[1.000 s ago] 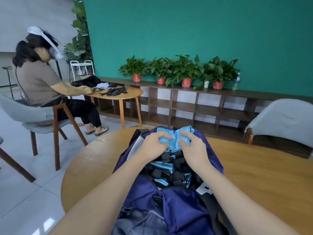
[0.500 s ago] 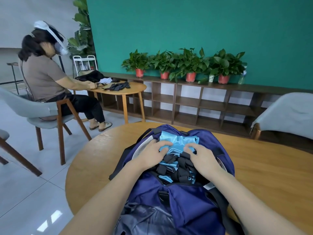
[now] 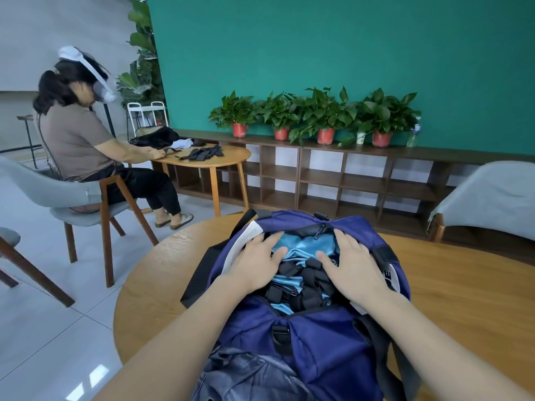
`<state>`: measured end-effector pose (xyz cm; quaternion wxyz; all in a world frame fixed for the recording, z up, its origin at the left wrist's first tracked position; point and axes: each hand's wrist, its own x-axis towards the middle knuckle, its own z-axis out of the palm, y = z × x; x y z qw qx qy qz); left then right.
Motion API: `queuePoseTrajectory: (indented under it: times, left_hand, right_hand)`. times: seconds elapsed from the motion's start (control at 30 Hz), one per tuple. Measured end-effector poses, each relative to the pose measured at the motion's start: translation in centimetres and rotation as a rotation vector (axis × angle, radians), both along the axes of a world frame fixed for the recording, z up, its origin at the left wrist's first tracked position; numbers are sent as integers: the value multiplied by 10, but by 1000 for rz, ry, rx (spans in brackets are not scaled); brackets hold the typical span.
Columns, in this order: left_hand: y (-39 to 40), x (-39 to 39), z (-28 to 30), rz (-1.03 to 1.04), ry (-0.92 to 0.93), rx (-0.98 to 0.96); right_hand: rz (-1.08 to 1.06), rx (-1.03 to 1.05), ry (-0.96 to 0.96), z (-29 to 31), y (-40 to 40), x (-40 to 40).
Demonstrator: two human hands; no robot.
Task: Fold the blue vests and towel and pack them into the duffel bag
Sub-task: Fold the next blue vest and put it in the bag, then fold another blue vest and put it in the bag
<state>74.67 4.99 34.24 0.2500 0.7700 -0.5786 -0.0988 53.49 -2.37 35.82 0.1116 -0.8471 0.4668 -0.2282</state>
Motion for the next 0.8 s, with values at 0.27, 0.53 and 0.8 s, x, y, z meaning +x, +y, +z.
queuePoseTrajectory:
  times: [0.27, 0.53, 0.8]
  left_hand:
    - [17, -4, 44, -1, -82, -207]
    - [26, -9, 136, -19, -223, -236]
    - [34, -29, 95, -20, -98, -79]
  right_hand:
    - [-36, -180, 72, 47, 9, -17]
    - [-48, -306, 3, 130, -3, -27]
    - [9, -107, 116, 95, 11, -40]
